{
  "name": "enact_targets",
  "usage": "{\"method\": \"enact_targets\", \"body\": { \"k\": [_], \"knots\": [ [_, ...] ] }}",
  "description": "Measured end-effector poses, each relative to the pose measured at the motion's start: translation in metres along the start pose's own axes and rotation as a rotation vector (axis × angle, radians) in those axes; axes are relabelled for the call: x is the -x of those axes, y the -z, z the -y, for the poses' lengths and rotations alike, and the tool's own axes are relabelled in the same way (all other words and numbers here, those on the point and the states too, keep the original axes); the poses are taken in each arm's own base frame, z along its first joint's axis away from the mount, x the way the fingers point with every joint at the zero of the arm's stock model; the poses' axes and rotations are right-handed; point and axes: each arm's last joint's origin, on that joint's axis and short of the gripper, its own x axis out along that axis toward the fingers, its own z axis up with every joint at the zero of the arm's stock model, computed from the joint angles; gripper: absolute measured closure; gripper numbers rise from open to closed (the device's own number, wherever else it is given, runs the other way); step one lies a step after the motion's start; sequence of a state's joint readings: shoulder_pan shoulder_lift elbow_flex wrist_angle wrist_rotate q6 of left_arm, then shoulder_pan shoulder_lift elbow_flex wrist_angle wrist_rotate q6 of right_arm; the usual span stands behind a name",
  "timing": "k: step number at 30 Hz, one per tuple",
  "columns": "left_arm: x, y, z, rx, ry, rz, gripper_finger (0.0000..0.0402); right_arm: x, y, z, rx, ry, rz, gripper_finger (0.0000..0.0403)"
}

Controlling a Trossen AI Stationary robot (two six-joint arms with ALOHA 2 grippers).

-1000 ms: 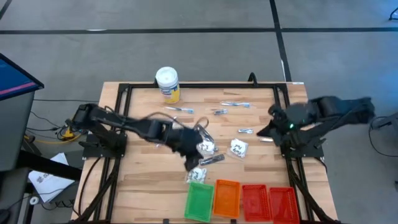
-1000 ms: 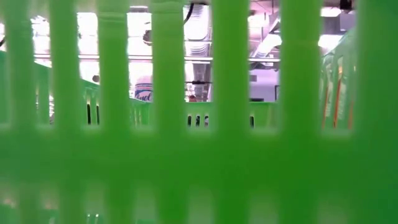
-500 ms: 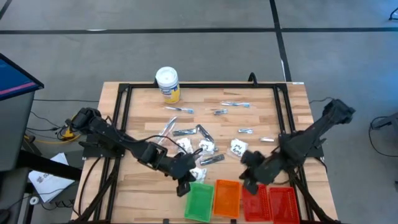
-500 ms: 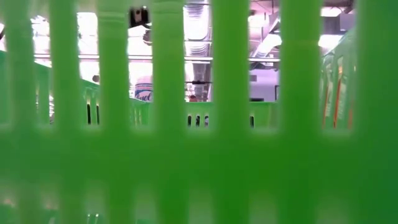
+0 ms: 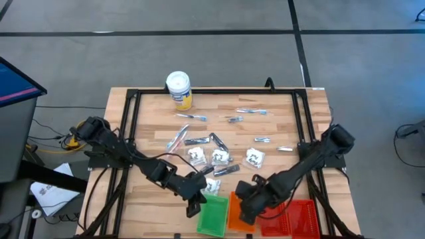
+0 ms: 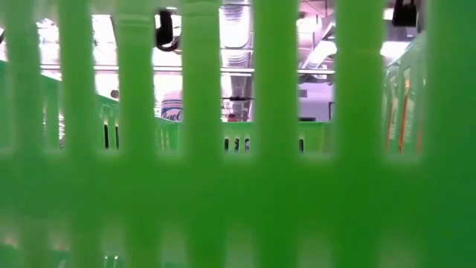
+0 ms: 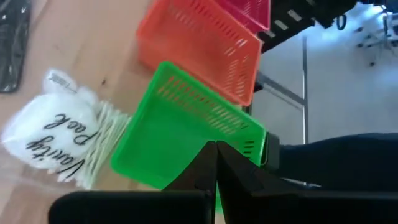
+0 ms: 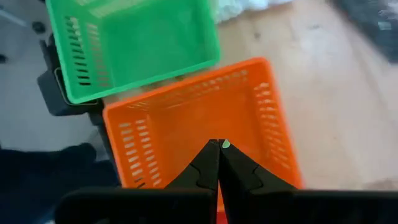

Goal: Pick & Place Travel size toiletries
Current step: Adjust the orange bin

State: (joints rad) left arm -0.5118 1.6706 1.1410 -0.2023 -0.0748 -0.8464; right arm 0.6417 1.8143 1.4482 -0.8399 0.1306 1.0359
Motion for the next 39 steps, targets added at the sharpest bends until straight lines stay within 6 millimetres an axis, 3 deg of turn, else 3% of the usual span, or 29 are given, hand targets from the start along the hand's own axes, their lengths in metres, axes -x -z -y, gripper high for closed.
{"method": "enact_targets", "body": {
  "k": [6,12,19,31,39],
  "knots": [
    [-0.001,0.004,0.000,0.000,-0.020,0.016,0.0401,-0.030,-0.001,-0.006,0.045,0.015,-0.098,0.0403],
    [0.000,0.009,0.005,0.007,-0.010,0.012,0.0401,-0.045,-0.007,-0.003,0.043,0.041,-0.108,0.0403],
    [0.001,0.018,0.012,0.032,-0.003,0.001,0.0401,-0.047,-0.019,0.005,0.045,0.051,-0.093,0.0403],
    [0.006,0.042,0.031,0.085,-0.021,0.048,0.0401,-0.047,-0.017,0.001,0.030,0.036,-0.076,0.0403],
    [0.008,0.047,0.036,0.108,-0.034,0.102,0.0401,-0.047,-0.019,-0.001,0.015,0.018,-0.048,0.0403]
  ]
}}
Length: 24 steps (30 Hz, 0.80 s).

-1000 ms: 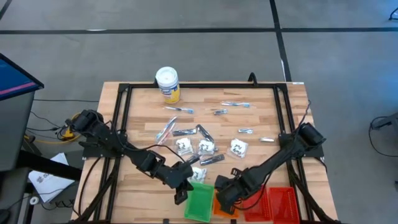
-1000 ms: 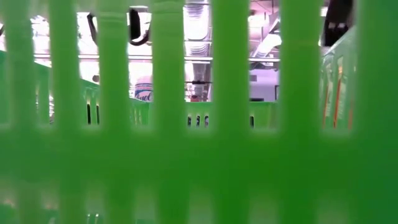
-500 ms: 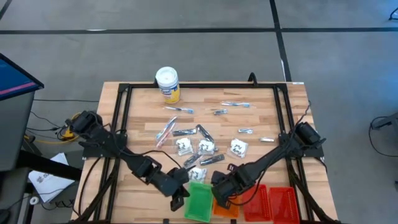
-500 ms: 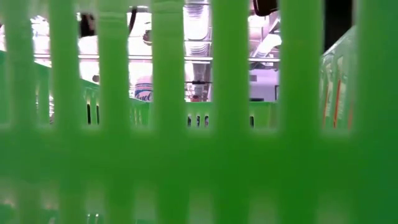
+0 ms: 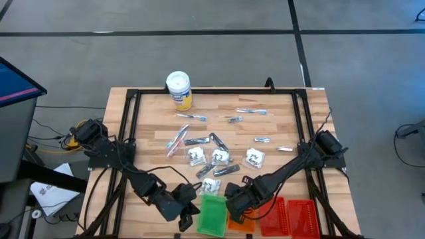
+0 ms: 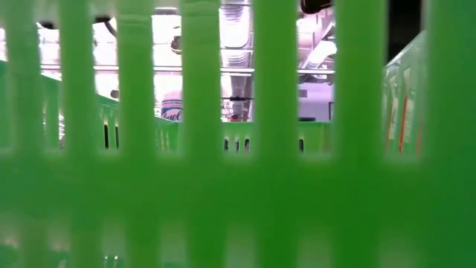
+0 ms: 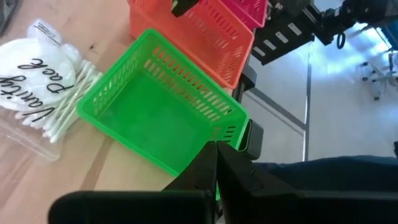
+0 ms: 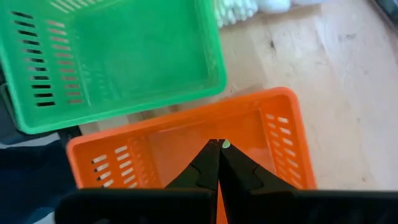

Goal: Pick & Place Travel size toiletries
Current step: Adjust the orange bin

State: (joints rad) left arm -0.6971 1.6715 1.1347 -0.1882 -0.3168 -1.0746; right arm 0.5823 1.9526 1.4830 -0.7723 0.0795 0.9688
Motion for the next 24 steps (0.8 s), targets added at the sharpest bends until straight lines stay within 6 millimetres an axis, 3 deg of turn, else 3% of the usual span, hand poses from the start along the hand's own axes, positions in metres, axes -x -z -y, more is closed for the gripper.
{"method": "enact_targets", "body": {
  "k": [11,19,24],
  "knots": [
    [0.013,-0.005,0.007,0.004,0.038,0.060,0.0401,-0.001,0.020,-0.013,0.007,-0.002,-0.017,0.0403],
    [0.054,-0.029,0.014,-0.024,0.072,0.233,0.0401,-0.015,0.022,-0.017,0.017,0.023,-0.043,0.0403],
    [0.080,-0.042,0.016,-0.029,0.092,0.331,0.0401,-0.029,0.010,-0.025,0.037,0.048,-0.060,0.0403]
  ]
}}
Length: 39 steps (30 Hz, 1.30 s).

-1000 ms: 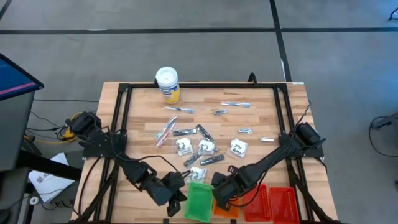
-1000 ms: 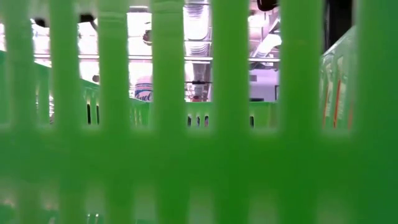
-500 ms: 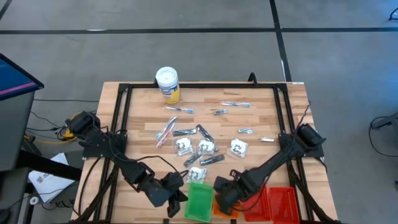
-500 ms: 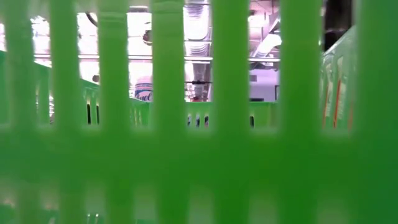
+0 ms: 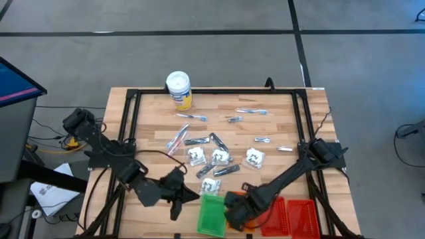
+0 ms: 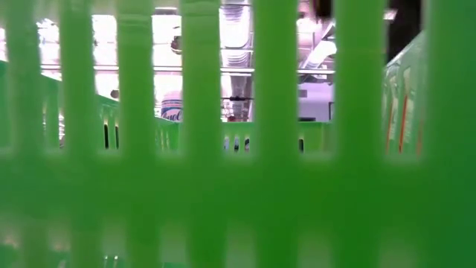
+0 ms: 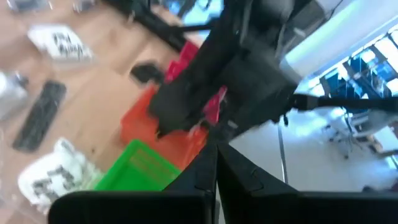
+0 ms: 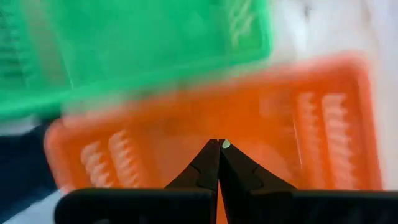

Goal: Pick & Place Travel size toiletries
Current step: Adjust the orange bin

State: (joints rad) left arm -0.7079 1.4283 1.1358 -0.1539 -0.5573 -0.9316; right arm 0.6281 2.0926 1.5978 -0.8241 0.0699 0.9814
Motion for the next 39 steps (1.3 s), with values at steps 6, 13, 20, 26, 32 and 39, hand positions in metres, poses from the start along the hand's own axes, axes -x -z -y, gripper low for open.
{"method": "enact_targets", "body": {
  "k": [6,13,20,26,32,39],
  "knots": [
    [0.015,-0.008,0.004,-0.018,0.013,0.048,0.0401,-0.013,-0.010,-0.021,0.080,0.018,-0.041,0.0403],
    [0.016,-0.007,0.005,-0.019,0.011,0.059,0.0401,-0.019,-0.033,-0.032,0.145,0.010,-0.024,0.0403],
    [0.017,-0.005,0.006,-0.020,0.011,0.062,0.0401,-0.017,-0.051,-0.029,0.173,-0.022,0.011,0.0403],
    [0.017,-0.005,0.006,-0.021,0.009,0.064,0.0401,-0.017,-0.064,-0.024,0.193,-0.064,0.035,0.0403],
    [0.017,-0.005,0.006,-0.022,0.004,0.069,0.0401,-0.017,-0.071,-0.025,0.208,-0.105,0.069,0.0403],
    [0.017,-0.005,0.005,-0.025,-0.002,0.071,0.0401,-0.016,-0.074,-0.029,0.246,-0.152,0.085,0.0403]
  ]
}}
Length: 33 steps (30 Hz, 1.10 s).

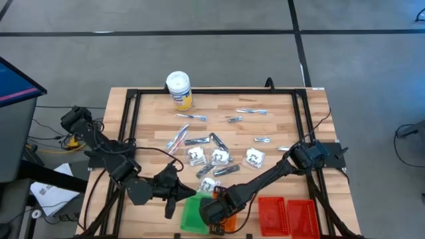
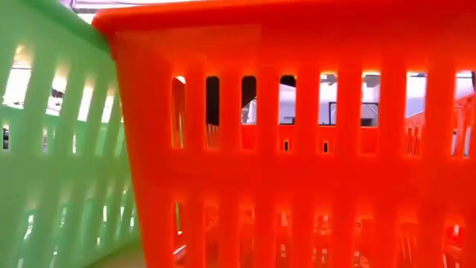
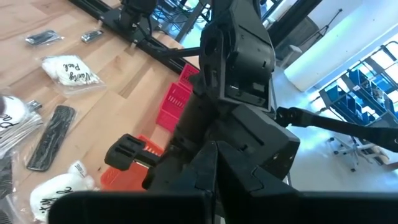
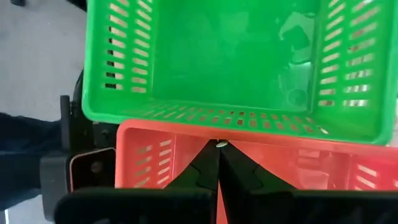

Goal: Pick & Place Travel size toiletries
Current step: Adjust the orange bin

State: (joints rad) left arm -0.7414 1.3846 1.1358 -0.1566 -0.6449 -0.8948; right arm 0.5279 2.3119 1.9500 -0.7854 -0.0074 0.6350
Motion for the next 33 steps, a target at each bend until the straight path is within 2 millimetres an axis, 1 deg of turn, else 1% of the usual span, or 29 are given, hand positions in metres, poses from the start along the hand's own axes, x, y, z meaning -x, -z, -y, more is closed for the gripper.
{"method": "enact_targets", "body": {
  "k": [1,4,7,11,13,16,22,25,28,30,33],
  "knots": [
    [0.000,0.000,0.000,0.000,0.000,0.000,0.0401,0.003,0.001,-0.002,0.011,0.006,-0.011,0.0403],
    [0.000,0.000,0.000,-0.008,-0.001,0.000,0.0401,0.021,0.001,-0.010,0.046,0.027,-0.025,0.0403],
    [0.000,0.000,-0.001,-0.021,-0.003,0.000,0.0401,0.036,0.007,-0.017,0.073,0.107,-0.062,0.0403],
    [-0.001,0.000,-0.001,-0.025,-0.004,0.000,0.0401,0.045,0.021,-0.018,0.005,0.203,-0.151,0.0403],
    [-0.001,0.000,-0.001,-0.025,-0.004,0.000,0.0401,0.045,0.030,-0.015,-0.041,0.260,-0.218,0.0403],
    [-0.001,0.000,-0.001,-0.026,-0.004,-0.001,0.0401,0.043,0.038,-0.017,-0.074,0.290,-0.264,0.0403],
    [0.000,0.000,0.000,-0.026,-0.002,-0.002,0.0401,0.044,0.041,-0.018,-0.152,0.310,-0.278,0.0403],
    [0.000,0.000,0.000,-0.025,-0.001,-0.002,0.0401,0.045,0.044,-0.016,-0.169,0.310,-0.322,0.0403],
    [0.000,0.000,0.000,-0.024,0.000,-0.002,0.0401,0.037,0.046,-0.015,-0.190,0.305,-0.346,0.0403],
    [0.000,0.000,0.000,-0.024,0.000,-0.002,0.0401,0.031,0.050,-0.013,-0.201,0.314,-0.386,0.0403],
    [0.001,0.002,0.001,-0.026,0.007,-0.006,0.0401,0.020,0.056,-0.011,-0.233,0.271,-0.418,0.0403]
  ]
}}
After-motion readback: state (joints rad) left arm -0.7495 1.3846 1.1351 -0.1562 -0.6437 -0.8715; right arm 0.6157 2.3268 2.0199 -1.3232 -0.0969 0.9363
